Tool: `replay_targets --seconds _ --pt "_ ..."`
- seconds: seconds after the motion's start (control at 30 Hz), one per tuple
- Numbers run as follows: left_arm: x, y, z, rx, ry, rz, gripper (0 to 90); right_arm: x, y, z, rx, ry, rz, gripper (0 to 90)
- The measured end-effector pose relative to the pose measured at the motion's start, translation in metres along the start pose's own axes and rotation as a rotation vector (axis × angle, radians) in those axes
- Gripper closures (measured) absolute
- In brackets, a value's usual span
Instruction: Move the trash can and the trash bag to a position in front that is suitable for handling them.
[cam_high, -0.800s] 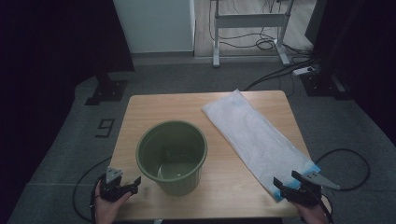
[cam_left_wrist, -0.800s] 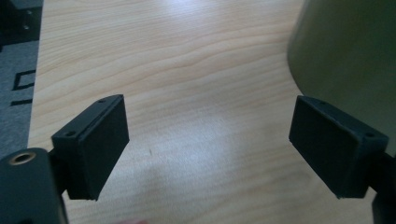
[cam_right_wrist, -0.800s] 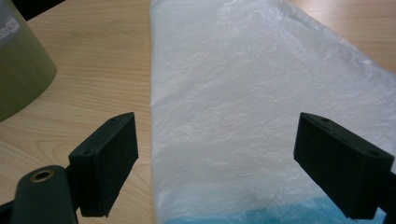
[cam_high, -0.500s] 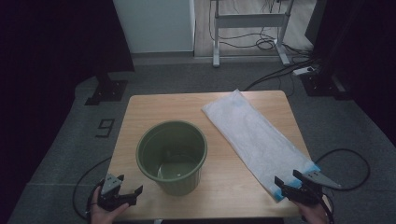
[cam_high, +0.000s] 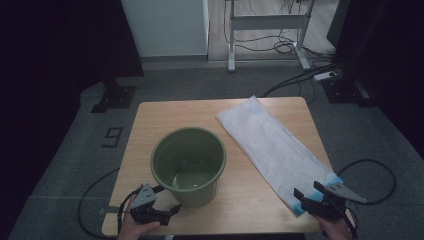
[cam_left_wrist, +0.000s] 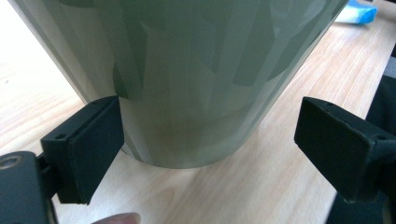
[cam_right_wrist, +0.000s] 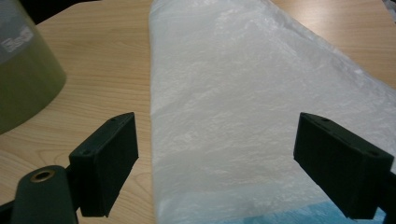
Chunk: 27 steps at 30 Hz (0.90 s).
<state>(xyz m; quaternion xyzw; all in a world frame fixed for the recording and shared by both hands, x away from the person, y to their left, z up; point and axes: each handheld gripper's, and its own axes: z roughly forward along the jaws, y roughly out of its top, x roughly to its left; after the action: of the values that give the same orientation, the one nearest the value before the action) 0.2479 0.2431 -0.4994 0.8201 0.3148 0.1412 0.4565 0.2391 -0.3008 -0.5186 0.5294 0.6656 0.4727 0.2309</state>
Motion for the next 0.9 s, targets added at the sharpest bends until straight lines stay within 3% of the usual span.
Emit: replay_targets --seconds 0.27,0.63,0.83,0.9 --pt "0.002 0.017 0.028 -0.003 -0.043 0.029 9.7 0.013 0.002 0.000 0.002 0.015 -0.032 13.5" --pt "-0.006 0.041 0.067 0.010 -0.096 0.059 11.6 0.017 0.003 0.001 0.005 0.014 -0.043 13.6" --pt "-0.012 0.047 0.078 0.012 -0.078 0.068 12.3 0.017 0.004 0.000 0.004 0.013 -0.041 13.6" --pt "-0.012 0.045 0.076 0.026 -0.029 0.066 12.4 0.018 0.004 0.000 0.008 0.008 -0.040 13.8"
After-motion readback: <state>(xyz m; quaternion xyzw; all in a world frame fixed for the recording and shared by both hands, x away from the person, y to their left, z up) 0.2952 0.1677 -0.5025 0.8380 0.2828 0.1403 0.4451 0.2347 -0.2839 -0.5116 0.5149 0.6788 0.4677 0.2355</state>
